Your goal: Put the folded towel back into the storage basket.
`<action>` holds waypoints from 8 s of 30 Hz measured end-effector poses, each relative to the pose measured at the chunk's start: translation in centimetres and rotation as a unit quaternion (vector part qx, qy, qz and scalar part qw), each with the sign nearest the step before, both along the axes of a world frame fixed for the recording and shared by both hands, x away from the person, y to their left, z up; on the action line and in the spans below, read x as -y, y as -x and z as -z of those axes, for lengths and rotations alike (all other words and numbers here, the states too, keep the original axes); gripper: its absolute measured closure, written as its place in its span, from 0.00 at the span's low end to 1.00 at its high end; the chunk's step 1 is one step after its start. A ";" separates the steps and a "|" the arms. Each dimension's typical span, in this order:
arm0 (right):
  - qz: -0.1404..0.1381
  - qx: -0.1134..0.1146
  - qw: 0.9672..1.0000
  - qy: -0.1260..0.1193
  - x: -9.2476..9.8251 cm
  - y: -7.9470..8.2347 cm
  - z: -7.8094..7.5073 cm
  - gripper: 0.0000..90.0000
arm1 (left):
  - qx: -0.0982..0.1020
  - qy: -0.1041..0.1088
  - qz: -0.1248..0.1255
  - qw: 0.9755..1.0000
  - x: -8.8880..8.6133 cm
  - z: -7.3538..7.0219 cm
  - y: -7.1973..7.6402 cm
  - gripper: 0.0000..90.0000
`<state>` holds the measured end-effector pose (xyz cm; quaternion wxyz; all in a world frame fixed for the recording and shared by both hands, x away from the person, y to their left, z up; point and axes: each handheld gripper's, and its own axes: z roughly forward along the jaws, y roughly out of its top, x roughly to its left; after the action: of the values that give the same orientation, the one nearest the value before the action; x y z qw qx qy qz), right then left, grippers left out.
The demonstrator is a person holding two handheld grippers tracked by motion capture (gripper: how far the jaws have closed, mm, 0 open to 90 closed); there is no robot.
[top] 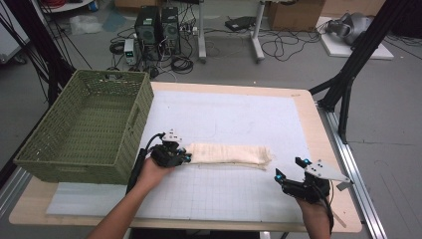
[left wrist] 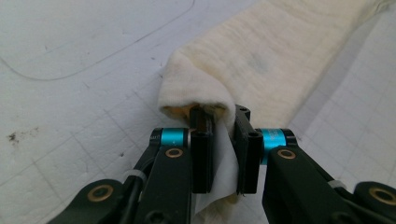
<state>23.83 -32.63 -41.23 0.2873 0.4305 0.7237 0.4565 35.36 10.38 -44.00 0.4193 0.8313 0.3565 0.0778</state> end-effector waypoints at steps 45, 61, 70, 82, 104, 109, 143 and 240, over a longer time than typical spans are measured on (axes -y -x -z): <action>-0.006 -0.133 0.990 0.033 -3.9 -8.2 3.2 0.41 | 0.096 0.084 0.029 0.991 -0.9 -1.6 1.8 0.87; -0.051 -0.162 0.985 0.019 -4.4 -7.9 3.1 0.89 | 0.097 0.070 0.020 0.993 -1.3 -0.7 2.4 0.88; -0.072 -0.131 0.989 0.012 -3.9 -7.4 2.4 0.90 | 0.116 0.079 0.012 0.990 -1.6 -0.9 3.3 0.88; -0.097 -0.074 0.992 -0.008 -3.5 -6.9 1.2 0.90 | 0.149 0.105 0.014 0.983 -2.5 -2.7 5.1 0.88; -0.159 0.028 0.987 -0.010 -6.9 -8.1 -3.1 0.91 | 0.207 0.141 -0.036 0.967 -6.8 -7.5 9.1 0.89; -0.171 0.042 0.984 -0.017 -8.6 -9.1 -4.2 0.91 | 0.216 0.146 -0.053 0.964 -8.3 -7.9 9.8 0.89; -0.235 0.060 0.970 -0.023 -19.3 -15.7 -9.1 0.91 | 0.259 0.161 -0.137 0.943 -15.2 -10.1 13.3 0.89; -0.290 0.007 0.957 -0.006 -36.7 -22.2 -10.8 0.25 | 0.233 0.160 -0.234 0.930 -21.3 -10.2 13.8 0.24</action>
<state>46.06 4.05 -30.45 0.1447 0.2003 0.8128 0.5276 21.60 31.73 -33.77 0.5882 0.6046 0.4407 0.3071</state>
